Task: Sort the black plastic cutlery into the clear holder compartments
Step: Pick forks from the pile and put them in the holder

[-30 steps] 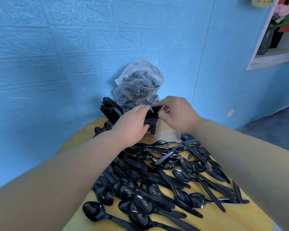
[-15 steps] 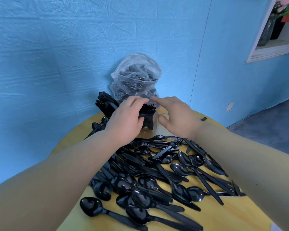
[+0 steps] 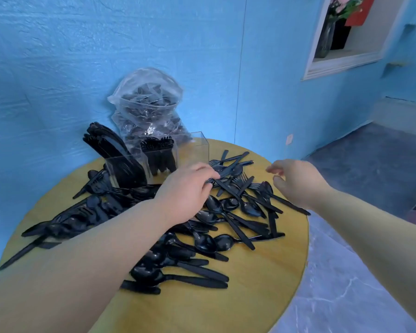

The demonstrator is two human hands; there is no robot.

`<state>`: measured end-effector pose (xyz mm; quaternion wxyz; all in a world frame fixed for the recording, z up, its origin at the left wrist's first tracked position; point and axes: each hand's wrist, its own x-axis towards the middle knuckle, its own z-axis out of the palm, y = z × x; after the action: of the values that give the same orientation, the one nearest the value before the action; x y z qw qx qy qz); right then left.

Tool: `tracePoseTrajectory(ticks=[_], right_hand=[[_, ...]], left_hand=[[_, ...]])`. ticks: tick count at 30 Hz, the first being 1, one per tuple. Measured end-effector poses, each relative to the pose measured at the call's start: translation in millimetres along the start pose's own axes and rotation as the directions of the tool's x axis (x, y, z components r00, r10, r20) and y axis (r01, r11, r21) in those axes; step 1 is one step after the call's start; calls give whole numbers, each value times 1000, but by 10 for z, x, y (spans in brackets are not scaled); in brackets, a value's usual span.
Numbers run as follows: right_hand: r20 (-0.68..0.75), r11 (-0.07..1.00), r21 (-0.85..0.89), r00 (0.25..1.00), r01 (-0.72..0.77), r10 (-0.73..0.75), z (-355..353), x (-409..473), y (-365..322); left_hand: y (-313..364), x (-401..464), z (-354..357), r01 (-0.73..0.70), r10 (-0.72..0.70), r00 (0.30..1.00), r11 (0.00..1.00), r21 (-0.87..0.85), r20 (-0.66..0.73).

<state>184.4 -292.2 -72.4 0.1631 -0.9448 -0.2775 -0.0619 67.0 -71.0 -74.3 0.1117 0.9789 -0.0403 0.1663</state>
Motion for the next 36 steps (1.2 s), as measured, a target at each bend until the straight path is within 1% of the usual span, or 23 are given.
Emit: tracePoseTrajectory(ticks=[2, 4, 6, 9, 11, 15, 17, 20, 22, 26, 29, 33, 36], right_hand=[[60, 995, -25, 993, -96, 98, 50, -65, 165], [115, 989, -9, 982, -148, 148, 93, -109, 240], [162, 989, -3, 975, -150, 149, 134, -132, 252], [188, 992, 14, 975, -125, 120, 195, -136, 229], [186, 991, 48, 976, -127, 116, 224, -134, 199], [92, 978, 142, 986, -154, 141, 271, -104, 129], [67, 963, 193, 982, -188, 178, 296, -76, 97], [81, 946, 235, 975, -222, 209, 362, -26, 36], [76, 947, 225, 973, -228, 216, 400, -6, 3], [79, 957, 211, 979, -202, 189, 432, 20, -40], [116, 963, 200, 980, -180, 159, 462, 73, -48], [149, 962, 201, 976, -186, 158, 461, 128, -104], [170, 960, 189, 969, -209, 177, 428, 124, -183]], left_hand=[[131, 111, 80, -17, 16, 998, 1000, 10, 69], [244, 231, 171, -32, 27, 990, 999, 41, 137], [312, 341, 275, -46, 24, 975, 995, 93, 219], [317, 412, 387, -40, -33, 934, 979, 198, 355], [286, 378, 393, -33, -62, 919, 972, 234, 389], [198, 247, 350, -24, -71, 927, 969, 248, 369], [174, 228, 352, -7, -62, 951, 975, 224, 302], [193, 288, 372, 7, -39, 981, 986, 167, 190], [235, 346, 404, -14, -20, 978, 987, 162, 207], [250, 389, 462, -31, -51, 938, 972, 232, 342], [207, 349, 449, -17, -65, 943, 970, 243, 326], [146, 296, 413, -2, -71, 953, 970, 242, 295], [106, 268, 401, 2, -74, 952, 971, 237, 296]])
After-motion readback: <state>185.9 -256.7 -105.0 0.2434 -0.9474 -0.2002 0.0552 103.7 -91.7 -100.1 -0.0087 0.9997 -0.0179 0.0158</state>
